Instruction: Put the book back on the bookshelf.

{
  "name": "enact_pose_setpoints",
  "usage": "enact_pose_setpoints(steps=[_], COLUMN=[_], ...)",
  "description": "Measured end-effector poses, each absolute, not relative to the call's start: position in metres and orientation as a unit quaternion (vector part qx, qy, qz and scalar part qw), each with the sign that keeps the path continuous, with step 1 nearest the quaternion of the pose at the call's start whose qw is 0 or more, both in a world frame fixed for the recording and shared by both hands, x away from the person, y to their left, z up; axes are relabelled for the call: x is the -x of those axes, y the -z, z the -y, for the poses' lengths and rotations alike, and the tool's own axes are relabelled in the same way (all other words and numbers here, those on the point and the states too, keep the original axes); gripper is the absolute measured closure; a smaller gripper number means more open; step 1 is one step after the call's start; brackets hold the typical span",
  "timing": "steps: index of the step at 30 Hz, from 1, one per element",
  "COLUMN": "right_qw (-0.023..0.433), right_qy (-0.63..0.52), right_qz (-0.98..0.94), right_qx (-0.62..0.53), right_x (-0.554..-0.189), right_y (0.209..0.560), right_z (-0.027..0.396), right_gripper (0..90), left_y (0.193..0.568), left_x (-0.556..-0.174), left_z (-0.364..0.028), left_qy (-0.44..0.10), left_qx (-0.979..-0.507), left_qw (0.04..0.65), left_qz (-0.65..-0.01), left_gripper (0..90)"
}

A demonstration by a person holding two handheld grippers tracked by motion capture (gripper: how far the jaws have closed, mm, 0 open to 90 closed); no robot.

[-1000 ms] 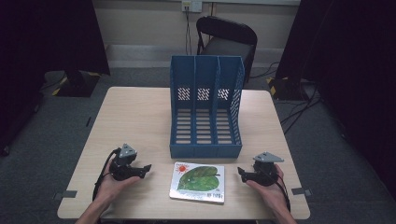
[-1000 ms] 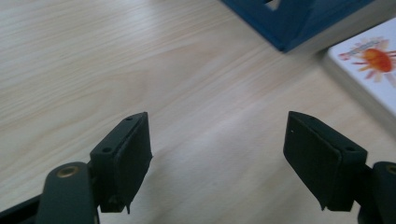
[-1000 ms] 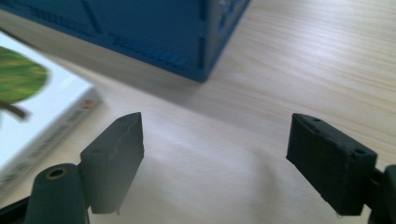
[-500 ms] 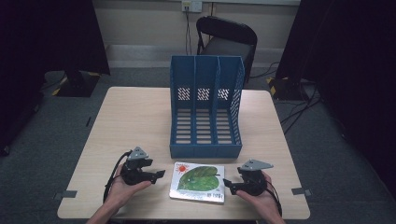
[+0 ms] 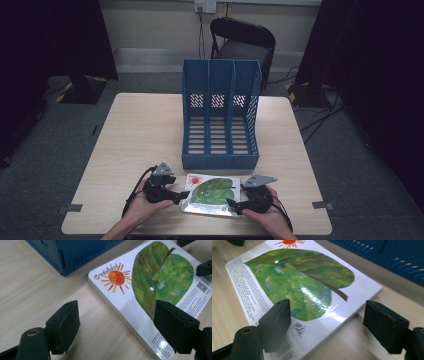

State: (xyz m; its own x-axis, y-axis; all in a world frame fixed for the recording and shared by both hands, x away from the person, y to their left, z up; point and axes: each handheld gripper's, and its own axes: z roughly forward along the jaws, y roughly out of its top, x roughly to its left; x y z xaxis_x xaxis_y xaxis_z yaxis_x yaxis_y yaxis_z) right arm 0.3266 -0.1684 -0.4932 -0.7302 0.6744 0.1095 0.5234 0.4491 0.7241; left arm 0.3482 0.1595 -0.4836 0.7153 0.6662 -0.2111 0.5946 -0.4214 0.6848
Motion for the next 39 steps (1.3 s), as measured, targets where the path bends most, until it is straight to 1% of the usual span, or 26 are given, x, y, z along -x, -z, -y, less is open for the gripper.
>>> enact_pose_setpoints(steps=[4,6,8,10,12,16,18,20,21,24,25,26,29,31,33,35,39], right_qw=[0.096,0.097,0.097,0.091,0.091,0.078,0.074,0.068,0.065,0.064,0.062,0.062,0.06,0.06,0.057,0.055,0.045], right_qy=[-0.387,-0.387,-0.387,-0.389,-0.39,-0.394,-0.394,-0.392,-0.391,-0.39,-0.391,-0.391,-0.391,-0.389,-0.386,-0.383,-0.378], right_qz=[-0.849,-0.849,-0.849,-0.846,-0.845,-0.846,-0.847,-0.848,-0.849,-0.851,-0.851,-0.85,-0.85,-0.851,-0.853,-0.854,-0.859], right_qx=[-0.347,-0.346,-0.347,-0.353,-0.354,-0.351,-0.348,-0.351,-0.35,-0.346,-0.346,-0.347,-0.347,-0.347,-0.347,-0.347,-0.341], right_x=[-0.326,-0.326,-0.326,-0.327,-0.326,-0.323,-0.322,-0.322,-0.321,-0.321,-0.321,-0.321,-0.321,-0.32,-0.32,-0.319,-0.315], right_y=[0.494,0.494,0.496,0.497,0.497,0.499,0.499,0.499,0.498,0.498,0.498,0.498,0.498,0.498,0.497,0.497,0.495], right_z=[0.165,0.165,0.161,0.158,0.156,0.149,0.149,0.15,0.15,0.151,0.151,0.151,0.152,0.152,0.152,0.152,0.152], right_gripper=[16.5,16.0,11.9,11.8,11.8,11.4,11.5,11.5,11.5,11.6,11.6,11.6,11.6,11.5,11.5,11.3,11.9], left_y=[0.486,0.487,0.488,0.489,0.49,0.491,0.49,0.489,0.488,0.486,0.486,0.486,0.487,0.487,0.487,0.488,0.487], left_x=[-0.349,-0.349,-0.351,-0.352,-0.352,-0.351,-0.35,-0.35,-0.349,-0.342,-0.341,-0.342,-0.342,-0.341,-0.342,-0.345,-0.351], left_z=[-0.157,-0.155,-0.154,-0.153,-0.153,-0.152,-0.153,-0.153,-0.155,-0.169,-0.171,-0.172,-0.165,-0.16,-0.159,-0.16,-0.158], left_qy=[-0.039,-0.039,-0.036,-0.034,-0.025,-0.026,-0.028,-0.028,-0.027,-0.001,0.002,0.008,0.026,0.011,0.007,0.008,0.0], left_qx=[-0.842,-0.845,-0.847,-0.846,-0.846,-0.846,-0.845,-0.848,-0.848,-0.842,-0.841,-0.837,-0.839,-0.849,-0.848,-0.845,-0.847], left_qw=[0.387,0.382,0.377,0.376,0.376,0.377,0.376,0.37,0.362,0.362,0.364,0.369,0.377,0.368,0.371,0.375,0.37], left_qz=[-0.374,-0.372,-0.373,-0.377,-0.378,-0.377,-0.379,-0.379,-0.385,-0.399,-0.402,-0.404,-0.393,-0.379,-0.377,-0.381,-0.382], left_gripper=[21.2,21.4,21.5,23.7,23.6,22.4,24.9,25.3,27.9,30.0,34.0,35.2,36.4,30.8,30.6,32.4,31.6])
